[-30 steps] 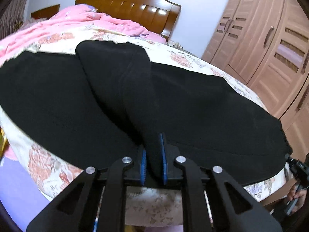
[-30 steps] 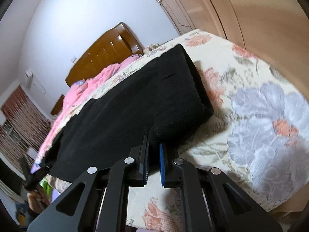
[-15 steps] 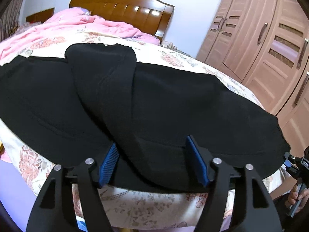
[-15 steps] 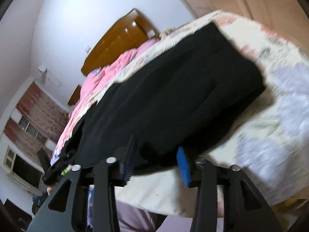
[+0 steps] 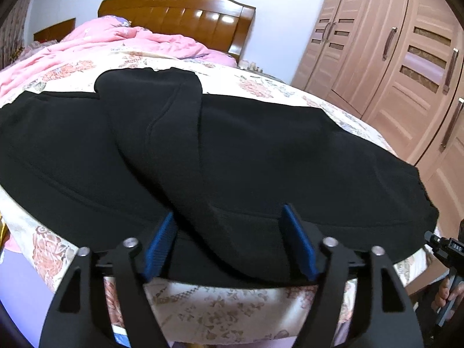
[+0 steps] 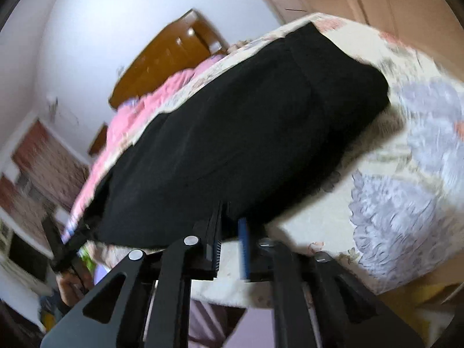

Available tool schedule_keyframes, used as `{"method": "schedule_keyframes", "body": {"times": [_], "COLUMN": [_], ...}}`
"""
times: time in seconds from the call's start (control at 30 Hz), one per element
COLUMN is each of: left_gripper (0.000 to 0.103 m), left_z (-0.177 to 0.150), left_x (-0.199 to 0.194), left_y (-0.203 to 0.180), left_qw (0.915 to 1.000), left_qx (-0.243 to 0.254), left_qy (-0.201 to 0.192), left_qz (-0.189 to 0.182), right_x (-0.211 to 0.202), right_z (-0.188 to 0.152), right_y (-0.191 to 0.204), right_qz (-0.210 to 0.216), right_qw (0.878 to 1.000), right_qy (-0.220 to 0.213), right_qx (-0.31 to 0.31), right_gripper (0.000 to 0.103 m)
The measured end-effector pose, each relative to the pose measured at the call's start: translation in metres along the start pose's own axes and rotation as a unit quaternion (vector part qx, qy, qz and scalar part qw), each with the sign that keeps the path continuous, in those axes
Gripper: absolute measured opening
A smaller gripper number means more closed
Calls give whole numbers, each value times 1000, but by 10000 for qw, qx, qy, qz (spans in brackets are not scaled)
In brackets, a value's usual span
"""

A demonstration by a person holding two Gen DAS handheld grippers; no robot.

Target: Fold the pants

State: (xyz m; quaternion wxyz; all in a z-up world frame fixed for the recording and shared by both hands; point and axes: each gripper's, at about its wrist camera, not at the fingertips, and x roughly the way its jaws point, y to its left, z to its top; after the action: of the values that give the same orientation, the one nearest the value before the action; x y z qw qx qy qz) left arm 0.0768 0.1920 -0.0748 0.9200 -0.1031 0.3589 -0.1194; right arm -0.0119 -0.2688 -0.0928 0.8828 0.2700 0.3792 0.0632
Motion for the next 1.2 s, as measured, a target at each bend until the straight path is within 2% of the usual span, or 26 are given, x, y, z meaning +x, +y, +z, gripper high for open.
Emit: {"method": "schedule_keyframes", "body": {"times": [0.07,0.1,0.17,0.23,0.3,0.43,0.5,0.53,0.6,0.67,0.77,0.83,0.9,0.93,0.97,1.0,1.03,1.07,1.1,1.17,1.2], "left_gripper": [94,96,98,99,99,99,100,101,101,101,101,100,89,73,48,32,11,11,11,10,10], "left_z": [1,2,3,5,7,12,21,29,48,80,118,136,139,138,135,132,131,130,130,120,112], "left_x": [-7,-12,-23,-32,-38,-47,-55,-57,-57,-43,-5,43,79,87,95,95,83,69,43,-7,-28], "left_y": [3,6,12,18,22,27,28,30,29,23,1,-12,-12,-10,-6,1,11,20,32,49,60], "left_qw": [9999,9996,9987,9973,9962,9952,9942,9938,9939,9942,9909,9810,9716,9680,9626,9606,9678,9763,9845,9886,9891], "left_qx": [-111,-158,-253,-387,-473,-464,-328,-257,-107,200,804,1177,1271,1297,1342,1354,1193,965,684,362,67], "left_qy": [-88,-182,-401,-584,-683,-695,-754,-780,-753,-587,-209,669,1315,1480,1646,1633,1427,1161,700,-37,-255], "left_qz": [79,132,188,227,277,502,696,752,797,877,1059,1390,1502,1559,1680,1795,1698,1554,1454,1458,1452], "right_x": [-11,-18,-40,-44,-36,31,70,80,82,81,83,82,80,78,78,81,80,83,83,82,83], "right_z": [1,0,4,19,42,90,98,95,81,75,78,80,77,77,74,74,74,75,75,73,73], "right_y": [10,13,26,42,56,66,51,42,39,40,39,38,37,34,39,43,43,45,45,47,47], "right_qz": [-304,-460,-614,-843,-821,-1113,-1770,-1919,-1960,-2070,-2091,-2104,-2094,-2057,-2038,-2025,-1999,-1984,-1974,-1978,-1980], "right_qw": [9993,9986,9943,9870,9820,9783,9680,9650,9593,9547,9563,9572,9572,9580,9579,9577,9579,9581,9581,9579,9580], "right_qy": [79,3,-557,-800,-911,-265,353,539,381,340,365,358,326,308,306,308,313,312,300,266,245], "right_qx": [-191,-273,-664,-1113,-1437,-1727,-1741,-1702,-1998,-2109,-2009,-1954,-1969,-1976,-1998,-2020,-2037,-2044,-2056,-2064,-2061], "right_gripper": [59,85,86,86,87,88,88,89,89,89,89,89,89,89,89,89,89,89,89,89,89]}}
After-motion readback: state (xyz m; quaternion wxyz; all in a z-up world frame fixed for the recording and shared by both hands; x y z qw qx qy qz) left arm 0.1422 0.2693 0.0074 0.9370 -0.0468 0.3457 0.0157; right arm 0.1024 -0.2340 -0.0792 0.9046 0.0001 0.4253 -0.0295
